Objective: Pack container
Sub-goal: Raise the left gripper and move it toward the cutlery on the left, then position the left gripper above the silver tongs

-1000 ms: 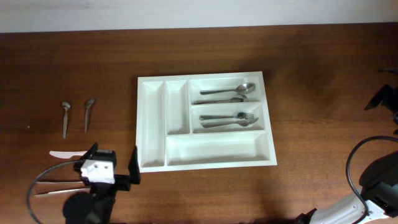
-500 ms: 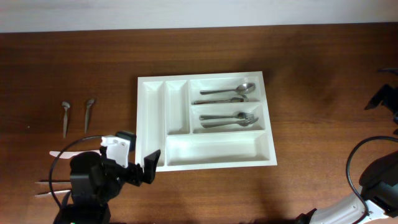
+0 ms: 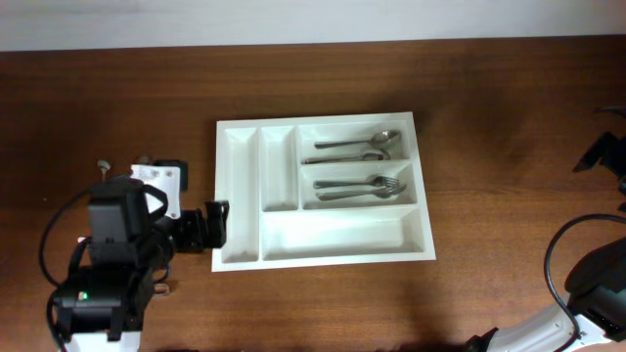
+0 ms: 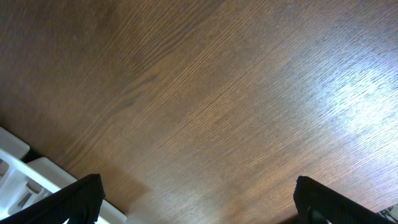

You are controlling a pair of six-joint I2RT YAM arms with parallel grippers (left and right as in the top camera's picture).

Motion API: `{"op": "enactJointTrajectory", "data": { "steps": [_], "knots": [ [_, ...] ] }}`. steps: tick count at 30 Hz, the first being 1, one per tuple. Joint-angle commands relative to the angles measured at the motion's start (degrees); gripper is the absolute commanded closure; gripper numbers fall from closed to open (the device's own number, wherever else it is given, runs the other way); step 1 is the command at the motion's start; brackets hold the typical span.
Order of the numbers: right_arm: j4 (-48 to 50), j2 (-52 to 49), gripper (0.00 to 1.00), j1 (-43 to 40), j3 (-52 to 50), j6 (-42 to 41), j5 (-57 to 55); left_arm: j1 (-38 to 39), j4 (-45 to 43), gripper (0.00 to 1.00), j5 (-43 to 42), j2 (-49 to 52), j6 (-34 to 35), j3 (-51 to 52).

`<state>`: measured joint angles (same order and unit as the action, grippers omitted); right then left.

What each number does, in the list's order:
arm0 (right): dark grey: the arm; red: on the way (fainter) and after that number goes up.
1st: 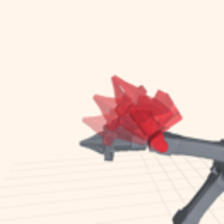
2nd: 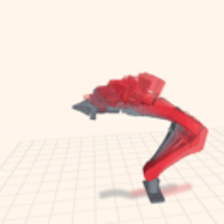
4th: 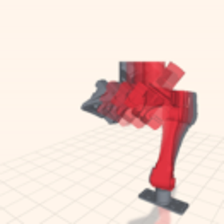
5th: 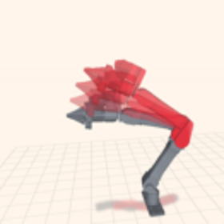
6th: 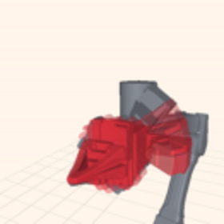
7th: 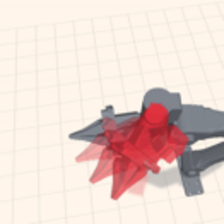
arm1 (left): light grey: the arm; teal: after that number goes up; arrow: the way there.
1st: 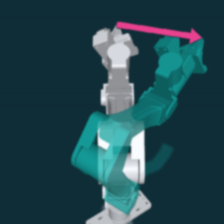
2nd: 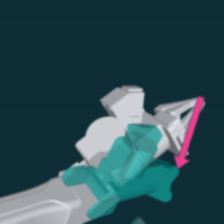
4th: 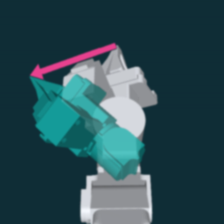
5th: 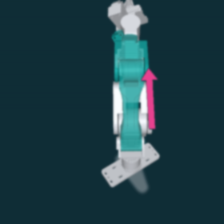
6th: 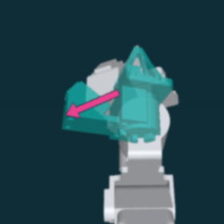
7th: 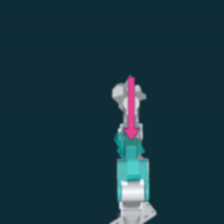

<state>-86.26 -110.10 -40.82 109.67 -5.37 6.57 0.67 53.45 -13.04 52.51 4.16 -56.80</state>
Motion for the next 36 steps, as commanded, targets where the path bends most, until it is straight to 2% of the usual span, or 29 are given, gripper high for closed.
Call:
{"op": "enactJointTrajectory", "data": {
  "steps": [1, 2, 4, 6, 7, 10, 12, 18, 20, 21, 22, 26, 28, 33, 36],
  "knots": [
    [0.2, -0.3, 0.01, 0.3, -0.2, 0.5, 0.3, -0.2, 0.5, 0.01, -1.1, 2.1, 0.9, -0.3],
    [0.2, -0.3, 0.01, 0.3, -0.2, 0.5, 0.3, -0.2, 0.5, 0.01, -0.7, 2.6, 2.3, -0.5],
    [0.2, -0.3, 0.01, 0.3, -0.2, 0.5, 0.3, -0.7, 1.7, 0.01, 3.7, 3.7, 10.1, -1.5],
    [0.2, -0.3, 0.01, 0.3, -0.2, 0.5, 0.3, -1.4, 6.6, 0.01, 11.4, 5.6, 20.5, -4.3],
    [0.2, -0.3, 0.01, 0.3, -0.2, 0.5, 0.3, -1.8, 9.4, 0.01, 14.3, 6.7, 22.9, -6.0],
    [0.2, -0.3, 0.01, 0.3, -0.2, 0.5, 0.3, -2.8, 17.9, 0.01, 21.8, 11.1, 23.6, -12.9],
    [0.2, -0.3, 0.01, 0.3, -0.2, 0.5, 0.3, -2.8, 19.7, 0.01, 23.1, 13.3, 23.6, -16.3],
    [0.2, -0.3, 0.01, 0.3, -0.2, 0.5, 0.3, -2.7, 19.7, 0.01, 14.5, 15.0, 23.6, -17.4],
    [0.2, -0.3, 0.01, 0.3, -0.2, 0.5, 0.3, -2.7, 17.5, 0.01, 14.3, 15.0, 23.9, -17.4],
    [0.2, -0.3, 0.01, 0.3, -0.2, 0.5, 0.3, -2.9, 17.6, 0.01, 15.0, 15.0, 27.2, -17.4],
    [0.2, -0.3, 0.01, 0.3, -0.2, 0.5, 0.3, -3.5, 19.6, 0.01, 17.6, 15.0, 35.8, -17.4],
    [0.2, -0.3, 0.01, 0.3, -0.2, 0.5, 0.3, -8.6, 37.8, 0.01, 26.5, 15.3, 76.0, -17.4],
    [0.2, -0.3, 0.01, 0.3, -0.2, 0.5, 0.3, -11.6, 43.3, 0.01, 28.3, 15.3, 87.2, -17.4],
    [0.2, -0.3, 0.01, 0.3, -0.2, 0.5, 0.3, -16.0, 43.3, 0.01, 28.9, 15.1, 87.1, -17.2],
    [0.2, -0.3, 0.01, 0.3, -0.2, 0.5, 0.3, -16.0, 43.0, 0.01, 30.7, 15.1, 83.4, -17.1]
  ]
}}
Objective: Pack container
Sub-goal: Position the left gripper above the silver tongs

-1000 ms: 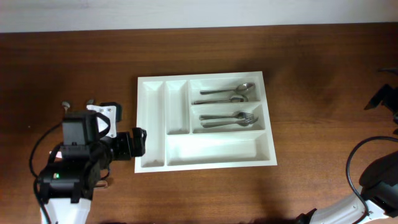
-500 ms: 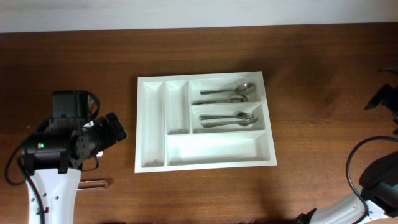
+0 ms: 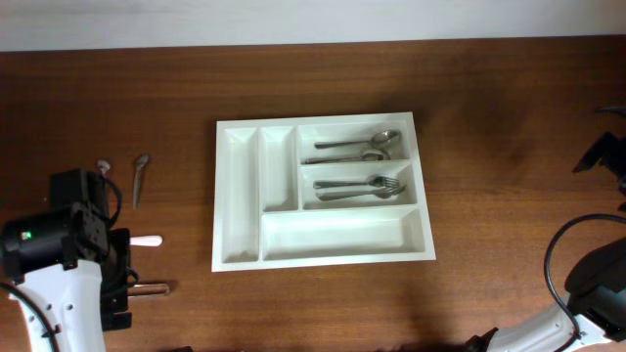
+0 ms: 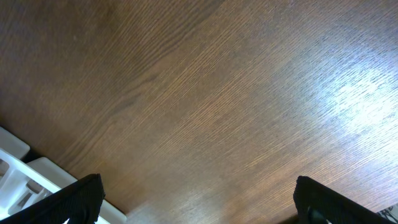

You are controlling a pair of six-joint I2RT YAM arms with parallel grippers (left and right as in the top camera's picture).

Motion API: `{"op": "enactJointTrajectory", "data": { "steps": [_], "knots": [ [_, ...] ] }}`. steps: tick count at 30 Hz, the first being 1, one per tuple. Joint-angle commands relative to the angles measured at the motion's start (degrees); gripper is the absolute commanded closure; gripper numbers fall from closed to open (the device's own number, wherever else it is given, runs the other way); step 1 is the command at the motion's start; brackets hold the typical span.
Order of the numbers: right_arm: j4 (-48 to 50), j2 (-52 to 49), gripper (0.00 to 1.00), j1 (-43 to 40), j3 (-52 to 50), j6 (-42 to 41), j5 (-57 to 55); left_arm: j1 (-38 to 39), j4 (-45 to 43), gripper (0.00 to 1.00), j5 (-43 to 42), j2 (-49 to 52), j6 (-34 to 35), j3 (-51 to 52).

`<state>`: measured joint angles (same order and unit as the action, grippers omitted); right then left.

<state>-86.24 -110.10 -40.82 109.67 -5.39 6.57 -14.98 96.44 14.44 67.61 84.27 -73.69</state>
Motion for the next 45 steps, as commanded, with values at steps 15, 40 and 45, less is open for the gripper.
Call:
{"op": "enactJointTrajectory", "data": {
  "steps": [15, 40, 45],
  "knots": [
    [0.2, -0.3, 0.01, 0.3, -0.2, 0.5, 0.3, -9.0, -8.1, 0.01, -0.3, 8.7, -21.8, -0.2],
    [0.2, -0.3, 0.01, 0.3, -0.2, 0.5, 0.3, -18.5, -30.0, 0.01, -3.7, 1.1, -29.8, 20.7],
    [0.2, -0.3, 0.01, 0.3, -0.2, 0.5, 0.3, -19.8, -34.6, 0.01, -6.5, 5.2, -34.3, 22.7]
  ]
}}
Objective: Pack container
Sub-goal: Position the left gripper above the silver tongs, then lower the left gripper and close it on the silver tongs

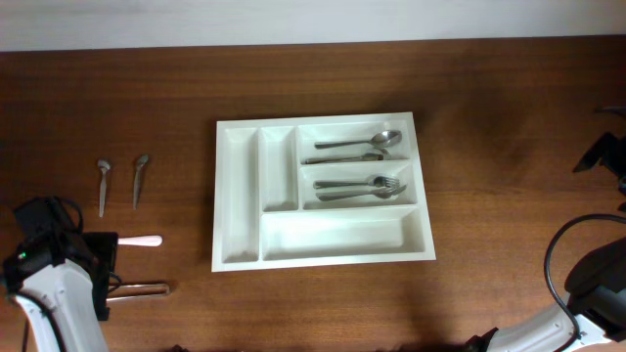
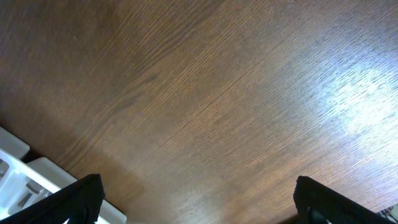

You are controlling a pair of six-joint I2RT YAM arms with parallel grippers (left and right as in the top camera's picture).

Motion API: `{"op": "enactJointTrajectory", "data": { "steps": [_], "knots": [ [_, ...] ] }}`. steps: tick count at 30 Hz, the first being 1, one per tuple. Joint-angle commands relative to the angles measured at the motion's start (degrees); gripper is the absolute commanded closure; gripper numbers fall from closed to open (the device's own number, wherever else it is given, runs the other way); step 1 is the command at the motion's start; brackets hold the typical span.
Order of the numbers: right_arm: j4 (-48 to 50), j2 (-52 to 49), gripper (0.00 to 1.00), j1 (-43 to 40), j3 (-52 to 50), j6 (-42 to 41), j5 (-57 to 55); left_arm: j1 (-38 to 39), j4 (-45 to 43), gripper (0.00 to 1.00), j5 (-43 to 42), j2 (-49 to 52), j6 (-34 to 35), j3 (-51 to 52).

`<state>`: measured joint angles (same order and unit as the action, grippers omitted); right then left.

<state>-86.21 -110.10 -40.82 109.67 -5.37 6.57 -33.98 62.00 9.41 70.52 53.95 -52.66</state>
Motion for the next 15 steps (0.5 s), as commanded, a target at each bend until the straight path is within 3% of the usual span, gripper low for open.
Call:
{"op": "enactJointTrajectory", "data": {
  "steps": [1, 15],
  "knots": [
    [0.1, -0.3, 0.01, 0.3, -0.2, 0.5, 0.3, -0.8, -0.1, 0.01, -1.5, 3.3, -3.0, 1.9],
    [0.1, -0.3, 0.01, 0.3, -0.2, 0.5, 0.3, -0.8, -0.3, 0.01, -4.3, 11.7, -2.2, 2.0]
  ]
}}
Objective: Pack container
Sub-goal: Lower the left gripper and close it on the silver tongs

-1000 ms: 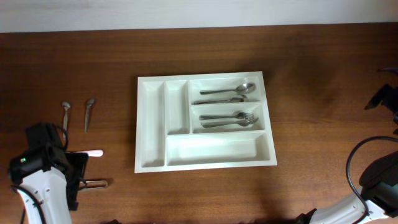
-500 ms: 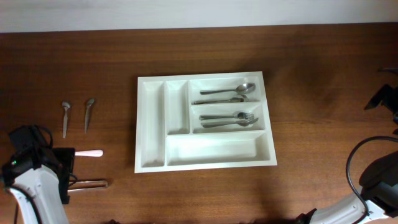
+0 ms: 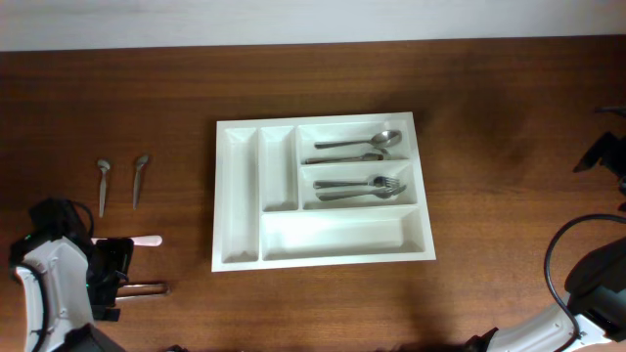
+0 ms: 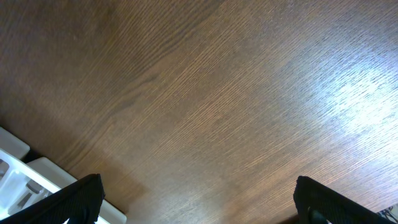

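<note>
The white cutlery tray (image 3: 323,191) lies mid-table, holding spoons (image 3: 357,147) in its top right compartment and forks (image 3: 360,187) in the one below. Its corner (image 4: 18,171) shows in the right wrist view. Left of the tray lie two small spoons (image 3: 101,184) (image 3: 139,179), a white-handled utensil (image 3: 148,240) and a metal utensil (image 3: 147,288). My left gripper (image 3: 111,267) hangs over the inner ends of these last two and looks open. My right gripper (image 4: 199,199) is open over bare wood, far right of the tray.
The right arm (image 3: 599,154) sits at the table's right edge, with its cable (image 3: 562,249) below. The tray's long left compartments (image 3: 235,196) and bottom compartment (image 3: 337,233) hold nothing. The table's back edge meets a white wall.
My left arm has shifted a little up and to the right, and its gripper now covers the left end of the white handle. The right gripper and the tray's contents are unchanged.
My left gripper first stood at the tray's left edge, its arm hiding the loose utensils. Then it was back at the lower left, with the two spoons and the other utensils uncovered. It now sits over those utensils. The right arm never moved.
</note>
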You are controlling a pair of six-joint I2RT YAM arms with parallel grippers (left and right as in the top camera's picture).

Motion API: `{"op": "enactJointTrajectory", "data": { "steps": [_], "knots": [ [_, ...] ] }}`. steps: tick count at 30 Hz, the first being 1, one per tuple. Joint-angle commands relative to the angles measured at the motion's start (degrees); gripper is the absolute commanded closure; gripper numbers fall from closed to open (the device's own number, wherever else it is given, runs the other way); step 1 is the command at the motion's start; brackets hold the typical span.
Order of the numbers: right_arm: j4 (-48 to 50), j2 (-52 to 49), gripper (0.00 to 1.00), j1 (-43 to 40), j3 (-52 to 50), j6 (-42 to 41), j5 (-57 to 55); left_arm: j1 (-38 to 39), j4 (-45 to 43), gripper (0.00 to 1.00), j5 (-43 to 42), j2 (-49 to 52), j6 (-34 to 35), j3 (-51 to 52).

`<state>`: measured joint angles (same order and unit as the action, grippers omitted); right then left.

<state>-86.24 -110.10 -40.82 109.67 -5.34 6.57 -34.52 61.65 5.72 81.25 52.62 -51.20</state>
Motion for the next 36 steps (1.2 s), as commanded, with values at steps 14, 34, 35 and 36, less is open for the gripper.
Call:
{"op": "enactJointTrajectory", "data": {
  "steps": [14, 34, 35, 36],
  "knots": [
    [0.2, -0.3, 0.01, 0.3, -0.2, 0.4, 0.3, -0.3, -8.5, 0.01, 1.0, 5.3, -0.9, 4.4],
    [0.2, -0.3, 0.01, 0.3, -0.2, 0.4, 0.3, -0.3, -20.6, 0.01, -3.4, 5.3, -6.1, 13.9],
    [0.2, -0.3, 0.01, 0.3, -0.2, 0.4, 0.3, -0.3, -20.7, 0.01, -3.4, 5.3, -6.1, 13.9],
    [0.2, -0.3, 0.01, 0.3, -0.2, 0.4, 0.3, -0.3, -20.7, 0.01, -3.4, 5.3, -6.1, 13.9]
  ]
}}
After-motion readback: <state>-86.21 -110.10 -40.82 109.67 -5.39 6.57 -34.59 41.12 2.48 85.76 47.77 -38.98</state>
